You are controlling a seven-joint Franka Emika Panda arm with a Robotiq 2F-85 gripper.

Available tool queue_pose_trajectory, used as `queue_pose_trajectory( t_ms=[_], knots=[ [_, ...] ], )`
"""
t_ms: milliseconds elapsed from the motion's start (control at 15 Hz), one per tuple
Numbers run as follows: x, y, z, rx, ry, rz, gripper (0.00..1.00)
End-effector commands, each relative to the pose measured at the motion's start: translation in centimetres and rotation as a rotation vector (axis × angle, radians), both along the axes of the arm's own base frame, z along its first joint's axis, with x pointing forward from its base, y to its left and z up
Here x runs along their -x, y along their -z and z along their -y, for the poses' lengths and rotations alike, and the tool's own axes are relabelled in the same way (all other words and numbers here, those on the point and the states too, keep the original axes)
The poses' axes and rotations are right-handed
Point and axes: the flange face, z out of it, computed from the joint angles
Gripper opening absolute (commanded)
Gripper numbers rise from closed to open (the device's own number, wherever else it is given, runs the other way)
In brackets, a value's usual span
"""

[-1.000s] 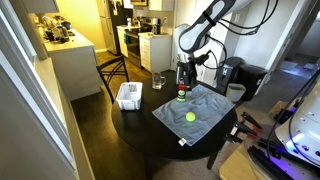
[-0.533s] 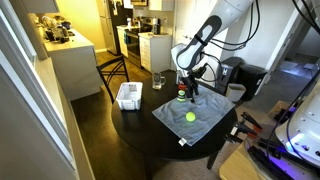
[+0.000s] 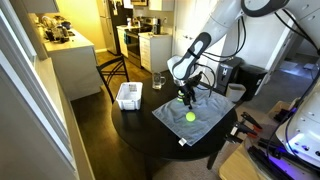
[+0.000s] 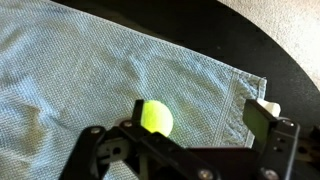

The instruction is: Put the tennis ball in the canister

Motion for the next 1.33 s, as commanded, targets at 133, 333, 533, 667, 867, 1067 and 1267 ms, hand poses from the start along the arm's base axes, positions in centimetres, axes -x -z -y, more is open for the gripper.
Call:
queue_pose_trajectory(
  t_ms=[133, 333, 533, 667, 867, 1067, 1267],
  knots=[
    [-0.8, 3.0, 0.7, 0.034, 0.004, -0.032, 1.00],
    [-1.2, 4.0, 1.2, 0.048, 0.013, -0.050, 1.00],
    [-1.0, 4.3, 1.2, 0.035, 0.021, -0.067, 1.00],
    [-1.1, 4.5, 1.2, 0.036, 0.022, -0.069, 1.00],
    [-1.1, 4.5, 1.1, 0.035, 0.021, -0.070, 1.00],
    [-1.1, 4.5, 1.1, 0.035, 0.021, -0.070, 1.00],
    [-1.1, 4.5, 1.1, 0.035, 0.021, -0.070, 1.00]
  ],
)
